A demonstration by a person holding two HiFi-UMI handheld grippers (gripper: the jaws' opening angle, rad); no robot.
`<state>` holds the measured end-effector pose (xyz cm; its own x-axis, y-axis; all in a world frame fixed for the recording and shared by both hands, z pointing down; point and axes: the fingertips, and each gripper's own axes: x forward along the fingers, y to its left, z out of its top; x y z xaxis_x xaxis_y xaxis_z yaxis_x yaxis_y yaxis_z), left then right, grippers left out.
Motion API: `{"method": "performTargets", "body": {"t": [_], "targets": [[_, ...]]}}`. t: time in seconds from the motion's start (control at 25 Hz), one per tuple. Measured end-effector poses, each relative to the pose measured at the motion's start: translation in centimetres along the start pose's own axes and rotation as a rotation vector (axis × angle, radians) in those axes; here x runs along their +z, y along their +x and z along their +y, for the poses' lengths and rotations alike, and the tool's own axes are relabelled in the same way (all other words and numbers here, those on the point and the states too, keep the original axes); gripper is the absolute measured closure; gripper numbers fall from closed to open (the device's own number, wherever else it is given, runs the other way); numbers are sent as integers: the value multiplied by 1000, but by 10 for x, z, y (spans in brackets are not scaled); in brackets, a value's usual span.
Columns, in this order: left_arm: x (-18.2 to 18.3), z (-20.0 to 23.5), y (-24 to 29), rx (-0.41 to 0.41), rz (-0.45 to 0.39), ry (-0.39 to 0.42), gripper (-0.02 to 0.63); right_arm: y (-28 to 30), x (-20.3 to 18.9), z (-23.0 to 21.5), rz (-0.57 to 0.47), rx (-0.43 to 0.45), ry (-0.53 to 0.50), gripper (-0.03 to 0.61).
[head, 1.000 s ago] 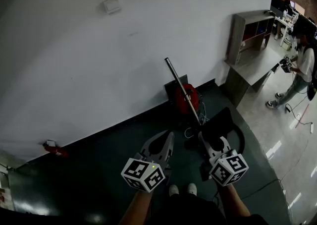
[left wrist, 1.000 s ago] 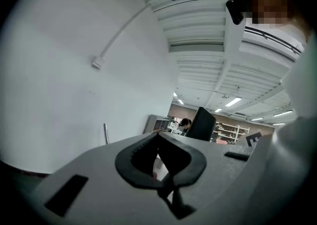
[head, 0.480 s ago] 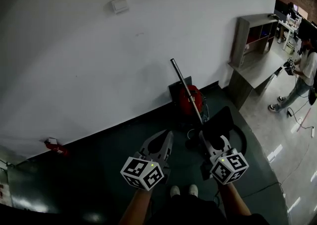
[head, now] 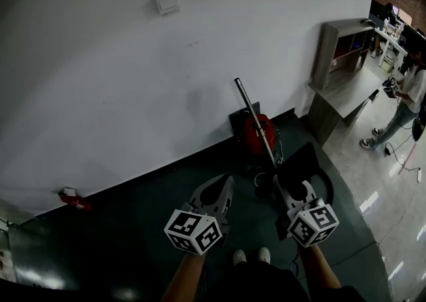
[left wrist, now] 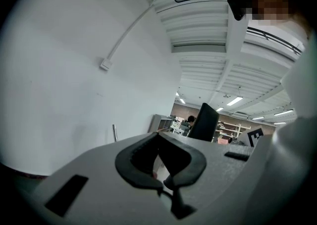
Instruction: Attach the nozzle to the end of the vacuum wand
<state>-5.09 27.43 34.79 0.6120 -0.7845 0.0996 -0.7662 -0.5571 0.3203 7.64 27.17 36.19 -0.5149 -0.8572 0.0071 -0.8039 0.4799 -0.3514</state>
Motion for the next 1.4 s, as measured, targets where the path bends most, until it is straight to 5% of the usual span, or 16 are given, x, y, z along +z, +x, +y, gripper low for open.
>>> {"method": "performTargets", "body": {"t": [0.64,1.4], "targets": [[0,43,-2,-46,40,-10,609,27,-8,13,-9,-68,-16,488],[0,75,77,-38,84,-14,609,88,-3,-52,12,-57,6,488]]}}
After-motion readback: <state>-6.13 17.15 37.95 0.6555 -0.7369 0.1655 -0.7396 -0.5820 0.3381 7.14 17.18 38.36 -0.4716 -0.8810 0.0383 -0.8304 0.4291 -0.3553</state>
